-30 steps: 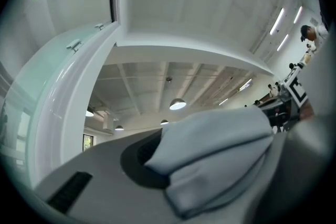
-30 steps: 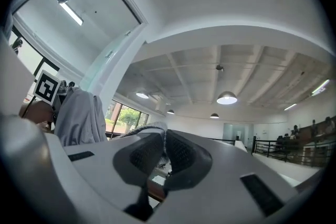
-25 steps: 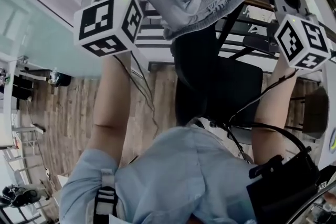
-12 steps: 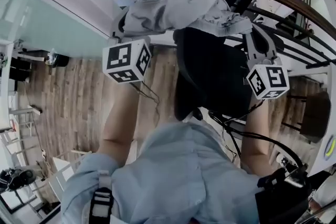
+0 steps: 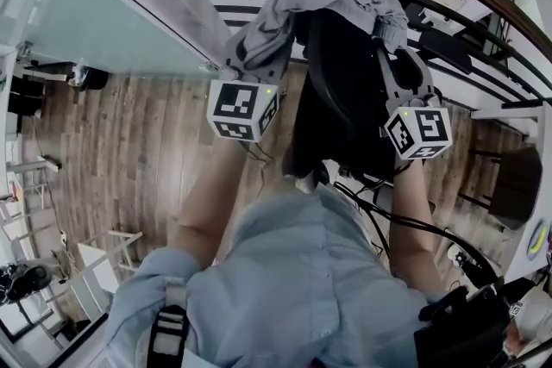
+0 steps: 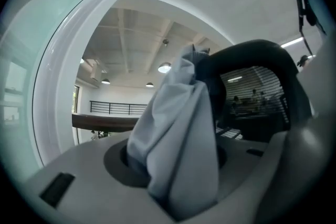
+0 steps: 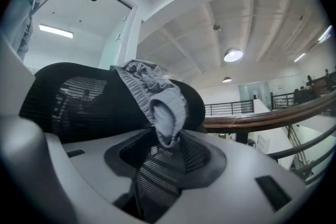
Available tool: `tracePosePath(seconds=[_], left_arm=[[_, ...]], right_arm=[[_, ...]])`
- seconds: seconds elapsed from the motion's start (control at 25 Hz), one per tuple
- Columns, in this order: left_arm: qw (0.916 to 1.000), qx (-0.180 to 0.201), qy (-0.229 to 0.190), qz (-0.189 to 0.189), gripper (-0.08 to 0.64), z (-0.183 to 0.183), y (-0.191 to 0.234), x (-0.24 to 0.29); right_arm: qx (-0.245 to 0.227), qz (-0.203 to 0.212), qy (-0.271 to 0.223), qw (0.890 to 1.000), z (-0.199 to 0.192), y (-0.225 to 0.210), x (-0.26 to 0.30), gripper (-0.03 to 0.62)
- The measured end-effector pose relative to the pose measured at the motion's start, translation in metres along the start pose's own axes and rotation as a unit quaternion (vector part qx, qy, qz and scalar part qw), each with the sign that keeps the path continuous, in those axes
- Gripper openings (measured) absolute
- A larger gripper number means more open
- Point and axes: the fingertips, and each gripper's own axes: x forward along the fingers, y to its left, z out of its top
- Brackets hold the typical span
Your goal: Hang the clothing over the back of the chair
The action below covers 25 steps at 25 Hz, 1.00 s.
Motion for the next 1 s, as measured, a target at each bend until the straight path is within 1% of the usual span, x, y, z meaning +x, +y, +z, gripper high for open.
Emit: tracePosePath(seconds=[0.04, 0.08, 0.16, 0.24, 0.32, 0.4, 0.6, 0.76, 0.88, 0.92, 1.0], left_arm=[[1.0000, -0.001, 0.006, -0.007, 0.173, -0.004, -0.004, -0.002], [0.9998, -0.002, 0.013, -0.014, 0.251, -0.009, -0.009, -0.006], [0.9990, 0.001, 0.033, -0.029, 0.323, -0.024, -0.018, -0.014], [0.9983, 0.008, 0.048, -0.033, 0.336, -0.036, -0.021, -0.024], [0.9988, 0.005, 0.045, -0.021, 0.336, -0.037, -0.018, -0.036], [0.9996, -0.005, 0.026, -0.001, 0.336, -0.027, -0.012, -0.050], [0.9987, -0.012, -0.031, 0.037, 0.336, 0.020, -0.011, -0.072], [0.9970, -0.007, -0.065, 0.043, 0.327, 0.055, -0.023, -0.083], [0.9955, 0.000, -0.085, 0.042, 0.322, 0.076, -0.031, -0.090], [0.9945, 0.003, -0.094, 0.045, 0.306, 0.084, -0.034, -0.092], [0.9924, 0.004, -0.110, 0.055, 0.230, 0.098, -0.041, -0.098]], right_arm=[[-0.004, 0.009, 0.011, 1.000, -0.003, 0.004, -0.002, 0.212], [-0.007, 0.016, 0.022, 1.000, -0.007, 0.007, -0.004, 0.250], [-0.011, 0.023, 0.040, 0.999, -0.017, 0.012, -0.009, 0.270], [-0.011, 0.022, 0.052, 0.998, -0.027, 0.016, -0.012, 0.287], [-0.009, 0.016, 0.058, 0.998, -0.033, 0.017, -0.016, 0.293], [-0.004, 0.009, 0.055, 0.998, -0.033, 0.015, -0.023, 0.296], [-0.007, 0.008, 0.036, 0.999, -0.020, 0.009, -0.040, 0.296], [-0.003, 0.009, 0.045, 0.999, -0.027, 0.007, -0.053, 0.296], [-0.003, 0.002, 0.034, 0.999, -0.017, 0.008, -0.056, 0.296], [-0.006, 0.003, 0.023, 1.000, -0.009, 0.008, -0.056, 0.296], [-0.012, 0.011, -0.003, 1.000, 0.014, 0.013, -0.059, 0.295]])
